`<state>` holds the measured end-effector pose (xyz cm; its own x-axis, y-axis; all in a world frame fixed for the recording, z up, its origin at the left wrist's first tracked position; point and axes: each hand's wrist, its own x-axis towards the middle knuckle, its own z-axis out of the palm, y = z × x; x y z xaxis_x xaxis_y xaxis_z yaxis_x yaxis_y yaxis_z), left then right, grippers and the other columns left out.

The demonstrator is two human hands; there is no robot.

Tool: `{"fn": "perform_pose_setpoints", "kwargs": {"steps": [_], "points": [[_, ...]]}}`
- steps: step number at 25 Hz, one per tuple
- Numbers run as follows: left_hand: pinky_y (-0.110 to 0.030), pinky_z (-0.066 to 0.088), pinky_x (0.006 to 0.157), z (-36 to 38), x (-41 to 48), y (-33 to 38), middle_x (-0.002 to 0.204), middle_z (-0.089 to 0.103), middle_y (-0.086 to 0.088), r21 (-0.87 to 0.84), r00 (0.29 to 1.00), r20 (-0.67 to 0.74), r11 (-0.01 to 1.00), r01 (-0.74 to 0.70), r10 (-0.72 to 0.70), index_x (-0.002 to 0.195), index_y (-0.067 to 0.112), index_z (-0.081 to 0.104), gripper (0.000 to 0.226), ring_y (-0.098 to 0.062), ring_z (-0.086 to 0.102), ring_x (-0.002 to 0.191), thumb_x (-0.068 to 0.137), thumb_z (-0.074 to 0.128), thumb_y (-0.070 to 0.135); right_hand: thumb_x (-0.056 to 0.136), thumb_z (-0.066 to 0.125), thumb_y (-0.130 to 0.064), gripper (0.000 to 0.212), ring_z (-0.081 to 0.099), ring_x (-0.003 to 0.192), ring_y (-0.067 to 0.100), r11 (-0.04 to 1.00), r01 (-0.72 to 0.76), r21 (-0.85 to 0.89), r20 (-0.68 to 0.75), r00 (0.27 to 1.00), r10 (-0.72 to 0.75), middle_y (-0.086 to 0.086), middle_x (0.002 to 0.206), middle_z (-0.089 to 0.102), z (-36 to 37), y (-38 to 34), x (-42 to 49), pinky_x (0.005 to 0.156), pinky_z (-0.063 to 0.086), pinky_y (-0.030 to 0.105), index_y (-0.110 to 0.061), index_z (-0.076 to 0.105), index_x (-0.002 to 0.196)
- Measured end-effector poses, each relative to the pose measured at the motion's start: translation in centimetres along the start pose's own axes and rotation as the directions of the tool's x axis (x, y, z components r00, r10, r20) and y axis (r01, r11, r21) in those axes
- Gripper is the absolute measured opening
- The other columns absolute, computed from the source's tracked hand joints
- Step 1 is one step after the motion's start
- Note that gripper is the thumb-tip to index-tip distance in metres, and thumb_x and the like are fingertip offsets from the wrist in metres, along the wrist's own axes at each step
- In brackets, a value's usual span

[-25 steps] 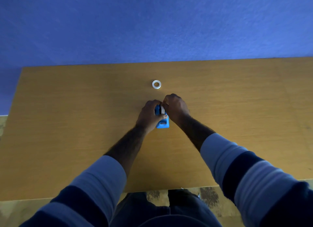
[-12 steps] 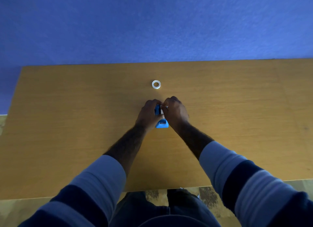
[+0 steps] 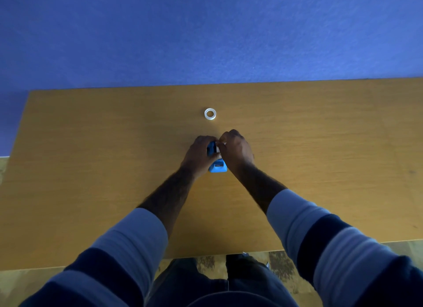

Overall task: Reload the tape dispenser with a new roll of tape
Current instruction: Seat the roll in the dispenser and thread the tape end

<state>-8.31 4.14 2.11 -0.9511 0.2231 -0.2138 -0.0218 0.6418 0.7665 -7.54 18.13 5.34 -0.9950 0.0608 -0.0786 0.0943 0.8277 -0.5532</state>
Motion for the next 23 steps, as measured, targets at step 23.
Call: {"fn": "perform_pose_setpoints", "kwargs": {"steps": [23], "points": [[-0.030, 0.055, 0.082, -0.4, -0.2, 0.4, 0.114, 0.052, 0.008, -0.029, 1.000, -0.003, 1.000, -0.011, 0.011, 0.113, 0.024, 0.058, 0.042, -0.013, 0.062, 0.101, 0.078, 0.078, 0.015, 0.099, 0.057, -0.016, 0.017, 0.061, 0.089, 0.016, 0.998, 0.062, 0.008, 0.015, 0.998, -0.062, 0.008, 0.107, 0.062, 0.6, 0.8, -0.8, 0.070, 0.056, 0.031, -0.005, 0.068, 0.104]]}}
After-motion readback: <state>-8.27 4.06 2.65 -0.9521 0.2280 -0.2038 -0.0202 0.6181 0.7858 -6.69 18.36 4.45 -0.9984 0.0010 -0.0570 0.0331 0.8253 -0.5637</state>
